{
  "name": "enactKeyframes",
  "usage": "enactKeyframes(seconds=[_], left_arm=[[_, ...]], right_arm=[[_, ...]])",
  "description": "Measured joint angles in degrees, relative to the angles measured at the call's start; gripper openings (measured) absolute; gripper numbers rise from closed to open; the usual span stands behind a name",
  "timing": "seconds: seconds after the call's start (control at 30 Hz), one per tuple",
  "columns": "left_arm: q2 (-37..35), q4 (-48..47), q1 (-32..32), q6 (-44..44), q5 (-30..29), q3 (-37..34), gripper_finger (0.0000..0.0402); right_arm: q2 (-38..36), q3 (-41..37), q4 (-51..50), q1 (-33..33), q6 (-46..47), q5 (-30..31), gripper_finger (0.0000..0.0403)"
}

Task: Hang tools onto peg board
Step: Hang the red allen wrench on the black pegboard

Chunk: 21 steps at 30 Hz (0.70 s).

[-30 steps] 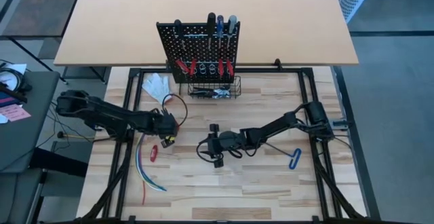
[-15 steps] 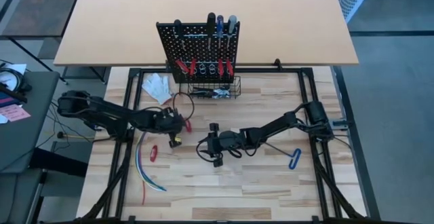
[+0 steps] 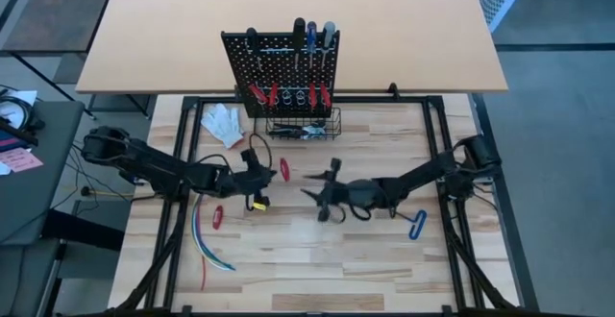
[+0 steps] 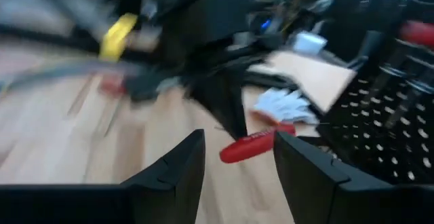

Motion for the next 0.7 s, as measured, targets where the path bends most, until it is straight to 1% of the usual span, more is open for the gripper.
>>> enactKeyframes(seconds=[0.07,0.13,0.17,0.23,0.37,0.43,0.53,0.7], left_arm=[[0.01,1.08,-1.08,0.93,-3.33,0.0,0.0],[0.48,3.35,-1.87,2.17,-5.61,0.05,0.0],[0.74,4.31,-2.28,3.15,-5.96,0.07,0.0],[1.48,6.22,-2.97,5.04,-6.25,0.21,0.0],[4.07,6.37,-3.85,6.84,-6.38,2.9,0.0],[5.98,6.31,-4.26,7.35,-8.3,4.33,0.0],[8.68,6.04,-5.02,9.01,-11.28,6.23,0.0],[11.71,6.18,-5.63,10.65,-11.56,9.18,0.0]], right_arm=[[2.49,0.0,2.07,-1.59,5.4,-2.68,0.0179],[4.48,0.99,3.29,-3.22,8.8,-7.55,0.018],[5.13,1.73,3.66,-3.87,10.33,-9.98,0.0182],[6.3,2.96,3.39,-4.87,12.78,-12.64,0.0188],[6.99,5.1,3.15,-5.71,14.41,-13.06,0.02],[6.86,5.55,3.51,-5.64,14.52,-12.49,0.0202],[6.69,5.6,2.85,-5.47,14.81,-10.44,0.0203],[6.59,5.68,0.36,-5.6,16.83,-9.73,0.0194]])
